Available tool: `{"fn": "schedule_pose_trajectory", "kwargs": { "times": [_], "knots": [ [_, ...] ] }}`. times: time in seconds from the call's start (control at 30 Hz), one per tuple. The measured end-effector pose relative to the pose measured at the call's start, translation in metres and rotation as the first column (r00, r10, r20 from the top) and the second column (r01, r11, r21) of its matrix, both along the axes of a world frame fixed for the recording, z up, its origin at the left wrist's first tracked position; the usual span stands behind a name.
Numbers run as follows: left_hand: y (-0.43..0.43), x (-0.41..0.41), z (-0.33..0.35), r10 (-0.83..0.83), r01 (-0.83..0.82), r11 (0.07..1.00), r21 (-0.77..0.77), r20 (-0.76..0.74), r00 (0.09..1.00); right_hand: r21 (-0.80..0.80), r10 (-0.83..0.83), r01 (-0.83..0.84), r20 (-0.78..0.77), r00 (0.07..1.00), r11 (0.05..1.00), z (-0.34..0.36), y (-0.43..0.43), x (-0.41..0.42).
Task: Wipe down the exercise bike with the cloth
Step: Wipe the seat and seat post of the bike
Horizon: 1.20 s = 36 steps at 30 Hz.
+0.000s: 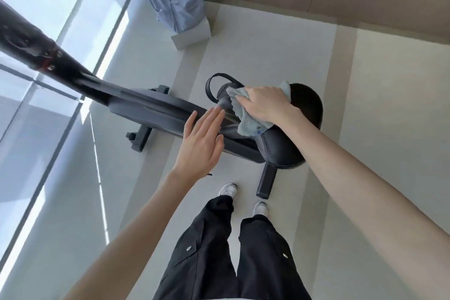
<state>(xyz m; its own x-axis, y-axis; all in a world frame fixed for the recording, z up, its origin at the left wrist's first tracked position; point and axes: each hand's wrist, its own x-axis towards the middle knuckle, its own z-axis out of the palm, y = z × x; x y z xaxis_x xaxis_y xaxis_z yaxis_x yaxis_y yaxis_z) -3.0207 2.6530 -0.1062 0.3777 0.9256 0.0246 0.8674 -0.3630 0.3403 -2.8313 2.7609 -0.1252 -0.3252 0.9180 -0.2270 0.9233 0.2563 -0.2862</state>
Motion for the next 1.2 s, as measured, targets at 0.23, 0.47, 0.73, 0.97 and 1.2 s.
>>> {"fn": "schedule_pose_trajectory", "kwargs": {
  "times": [0.23,0.47,0.73,0.97,1.2],
  "knots": [
    [-0.003,-0.019,0.001,0.112,-0.112,0.993,0.02,0.026,0.993,0.124,0.212,-0.217,0.056,0.976,0.968,0.001,-0.006,-0.05],
    [-0.005,-0.018,0.001,0.141,-0.141,0.99,0.016,0.03,0.99,0.113,0.271,-0.32,0.314,0.91,0.941,-0.004,-0.043,-0.029],
    [-0.006,0.002,0.001,0.098,-0.099,0.995,0.02,0.049,0.994,0.108,0.296,-0.353,0.357,0.886,0.929,0.007,-0.088,0.017],
    [-0.005,0.022,0.001,0.028,-0.03,0.999,0.028,0.068,0.997,0.216,0.288,-0.295,0.062,0.956,0.931,0.013,-0.128,0.053],
    [0.004,0.035,-0.002,-0.054,0.054,0.999,0.003,-0.012,0.998,0.192,0.011,-0.014,0.016,1.0,0.981,0.008,-0.155,0.082]
  ]
}}
